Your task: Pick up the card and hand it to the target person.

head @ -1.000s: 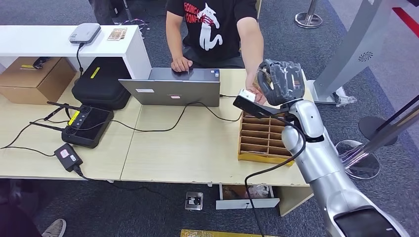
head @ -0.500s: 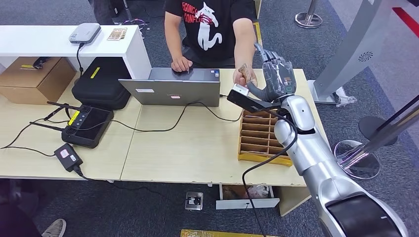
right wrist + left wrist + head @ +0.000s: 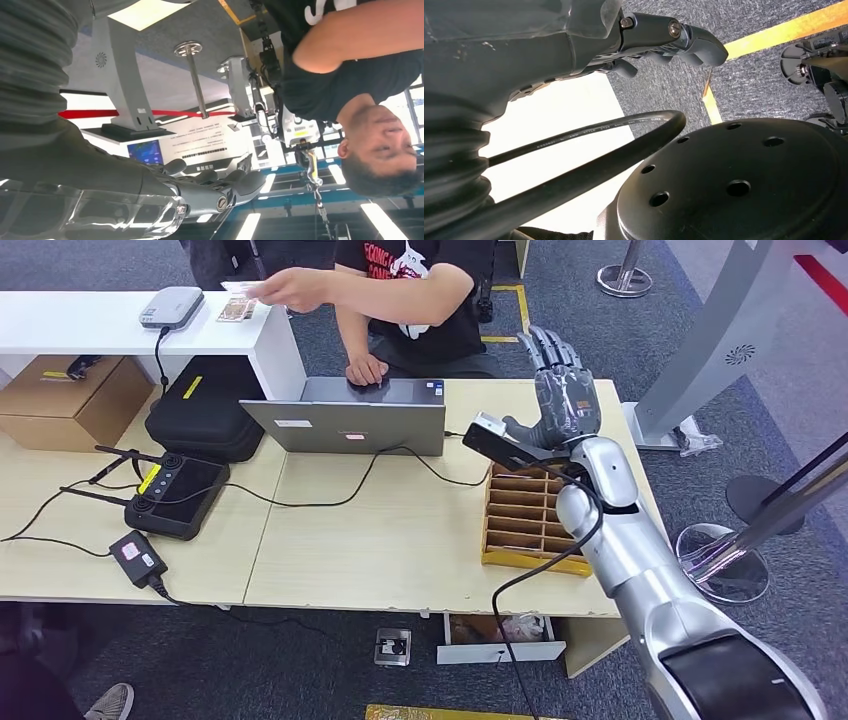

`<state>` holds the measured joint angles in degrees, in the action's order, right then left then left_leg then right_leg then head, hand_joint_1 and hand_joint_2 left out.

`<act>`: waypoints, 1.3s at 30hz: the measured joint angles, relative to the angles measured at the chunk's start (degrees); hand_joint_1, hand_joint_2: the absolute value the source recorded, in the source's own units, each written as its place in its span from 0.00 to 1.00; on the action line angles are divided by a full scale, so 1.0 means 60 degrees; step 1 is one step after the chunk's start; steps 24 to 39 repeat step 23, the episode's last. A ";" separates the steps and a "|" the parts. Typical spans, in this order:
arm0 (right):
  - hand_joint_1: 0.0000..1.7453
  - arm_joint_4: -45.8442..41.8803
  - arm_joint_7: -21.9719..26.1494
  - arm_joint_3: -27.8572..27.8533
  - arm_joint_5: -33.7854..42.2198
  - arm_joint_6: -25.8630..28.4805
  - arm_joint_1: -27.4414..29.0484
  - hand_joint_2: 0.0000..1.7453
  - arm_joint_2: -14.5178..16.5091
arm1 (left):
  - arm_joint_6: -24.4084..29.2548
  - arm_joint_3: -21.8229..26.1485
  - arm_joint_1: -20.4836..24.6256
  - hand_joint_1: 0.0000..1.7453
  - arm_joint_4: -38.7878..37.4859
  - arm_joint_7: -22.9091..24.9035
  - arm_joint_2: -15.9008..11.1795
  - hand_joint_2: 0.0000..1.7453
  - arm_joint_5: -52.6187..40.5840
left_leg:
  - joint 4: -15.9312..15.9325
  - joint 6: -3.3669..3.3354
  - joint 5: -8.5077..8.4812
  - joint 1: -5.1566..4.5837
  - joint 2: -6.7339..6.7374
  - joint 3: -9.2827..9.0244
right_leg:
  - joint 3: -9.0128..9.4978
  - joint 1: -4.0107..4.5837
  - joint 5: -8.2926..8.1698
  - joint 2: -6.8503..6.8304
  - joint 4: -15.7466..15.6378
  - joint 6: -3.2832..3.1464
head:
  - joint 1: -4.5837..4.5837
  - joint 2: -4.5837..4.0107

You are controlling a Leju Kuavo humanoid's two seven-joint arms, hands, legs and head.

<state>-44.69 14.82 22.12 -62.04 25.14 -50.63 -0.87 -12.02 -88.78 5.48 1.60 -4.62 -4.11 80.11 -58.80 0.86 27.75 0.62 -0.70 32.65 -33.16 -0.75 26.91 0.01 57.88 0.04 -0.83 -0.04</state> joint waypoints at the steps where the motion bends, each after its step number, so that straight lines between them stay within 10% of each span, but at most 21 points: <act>1: 0.00 -0.0095 -0.0043 0.0000 -0.0004 -0.0076 0.0022 1.00 -0.0037 | 0.0000 0.0000 0.0000 0.00 0.0000 0.0001 -0.0002 1.00 0.0027 | 0.0000 0.0000 0.0000 0.0000 0.0000 0.0000 | 0.0000 0.0000 0.0000 0.0000 0.0000 0.0000 | 0.0000 0.0000; 23: 0.00 -0.3878 -0.1047 0.0000 -0.0310 -0.1774 0.2027 1.00 -0.2133 | 0.0001 0.0004 -0.0091 0.00 -0.0004 -0.0128 0.0031 1.00 0.0676 | -0.0002 -0.0002 0.0002 0.0000 -0.0004 0.0002 | -0.0003 0.0000 0.0001 -0.0005 -0.0008 0.0000 | 0.0002 0.0000; 39: 0.00 -0.3878 -0.1047 0.0000 -0.0310 -0.1774 0.2027 1.00 -0.2133 | 0.0001 0.0004 -0.0091 0.00 -0.0004 -0.0128 0.0031 1.00 0.0676 | -0.0002 -0.0002 0.0002 0.0000 -0.0004 0.0002 | -0.0003 0.0000 0.0001 -0.0005 -0.0008 0.0000 | 0.0002 0.0000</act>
